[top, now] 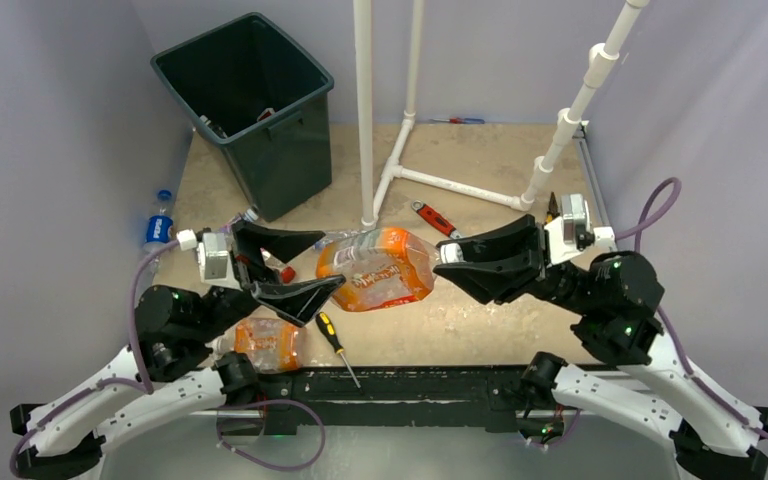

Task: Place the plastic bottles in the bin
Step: Place the plastic bottle in the trash bin.

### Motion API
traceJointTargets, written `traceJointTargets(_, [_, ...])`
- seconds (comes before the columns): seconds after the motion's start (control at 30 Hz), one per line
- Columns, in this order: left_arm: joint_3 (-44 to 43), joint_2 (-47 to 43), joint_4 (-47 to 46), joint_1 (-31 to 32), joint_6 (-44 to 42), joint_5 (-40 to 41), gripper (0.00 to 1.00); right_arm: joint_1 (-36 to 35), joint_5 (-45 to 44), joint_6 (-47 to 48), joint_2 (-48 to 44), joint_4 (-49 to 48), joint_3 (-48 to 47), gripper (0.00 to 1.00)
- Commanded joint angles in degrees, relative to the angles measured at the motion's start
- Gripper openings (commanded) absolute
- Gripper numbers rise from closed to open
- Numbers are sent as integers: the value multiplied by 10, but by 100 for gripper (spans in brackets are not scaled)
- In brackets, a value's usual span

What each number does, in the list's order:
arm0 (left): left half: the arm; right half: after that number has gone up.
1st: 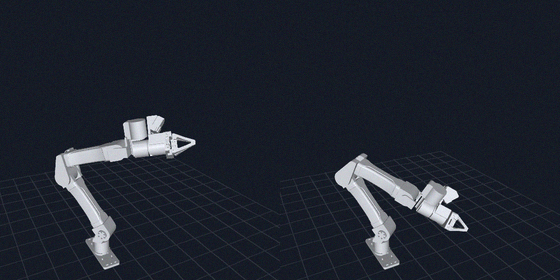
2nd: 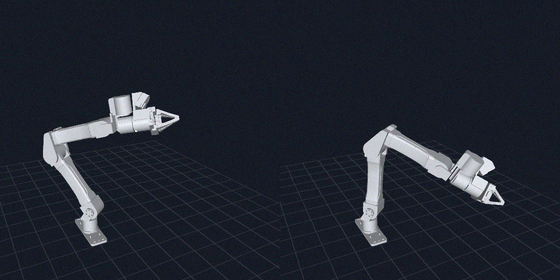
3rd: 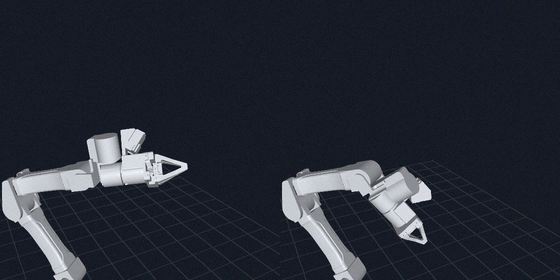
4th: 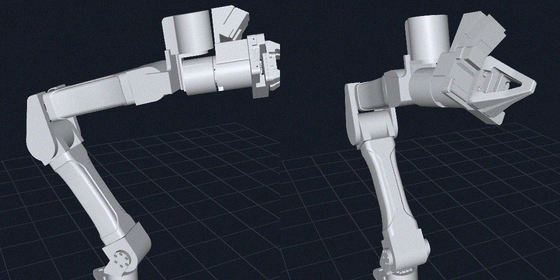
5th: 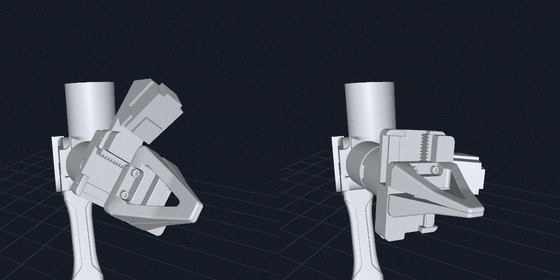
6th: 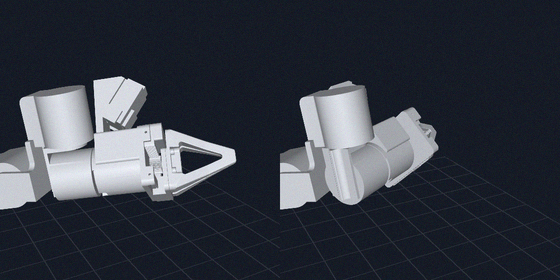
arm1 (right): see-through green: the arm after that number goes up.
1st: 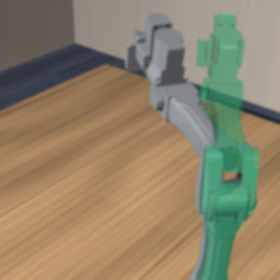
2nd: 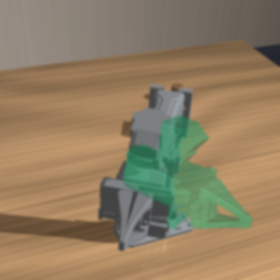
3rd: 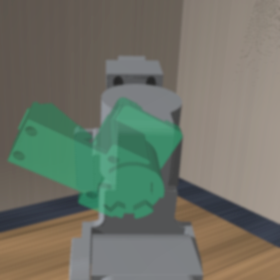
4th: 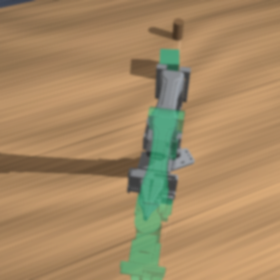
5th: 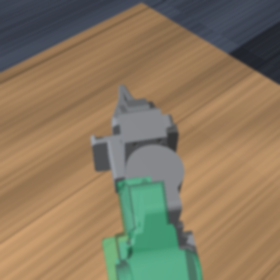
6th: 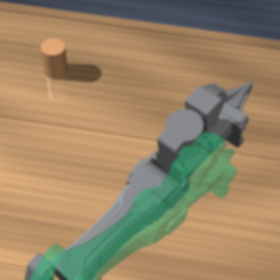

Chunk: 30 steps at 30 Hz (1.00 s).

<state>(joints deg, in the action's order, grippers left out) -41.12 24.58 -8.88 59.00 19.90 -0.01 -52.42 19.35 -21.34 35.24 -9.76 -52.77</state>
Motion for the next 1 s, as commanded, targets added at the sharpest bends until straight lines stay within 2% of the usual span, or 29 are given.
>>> traceJointTargets(0.0, [-70, 54, 98, 1, -95, -75, 90, 1, 66, 82, 54, 159, -88, 0])
traceJointTargets(0.17, [-135, 122, 173, 1, -161, -177, 90, 1, 99, 101, 87, 205, -131, 0])
traceJointTargets(0.27, [-150, 155, 188, 1, -169, -230, 81, 1, 111, 110, 97, 222, -146, 0])
traceJointTargets(0.33, [-157, 175, 196, 1, -174, -260, 69, 1, 114, 117, 102, 229, -153, 0])
traceJointTargets(0.57, [-164, 212, 202, 1, -172, -306, 2, 1, 102, 121, 106, 211, -155, 0])
traceJointTargets(0.6, [-162, 211, 198, 1, -170, -304, 0, 1, 93, 121, 104, 208, -153, 8])
traceJointTargets(0.67, [-154, 196, 180, 1, -158, -293, 0, 1, 77, 118, 94, 199, -143, 50])
traceJointTargets(0.77, [-129, 158, 131, 1, -134, -244, 0, 1, 42, 102, 61, 164, -101, 96])
traceJointTargets(0.87, [-89, 107, 45, 1, -93, -164, 0, 1, 31, 83, 27, 117, -40, 99])
traceJointTargets(0.97, [-49, 76, -39, 1, -44, -124, 0, 1, 41, 60, 17, 61, 5, 99])
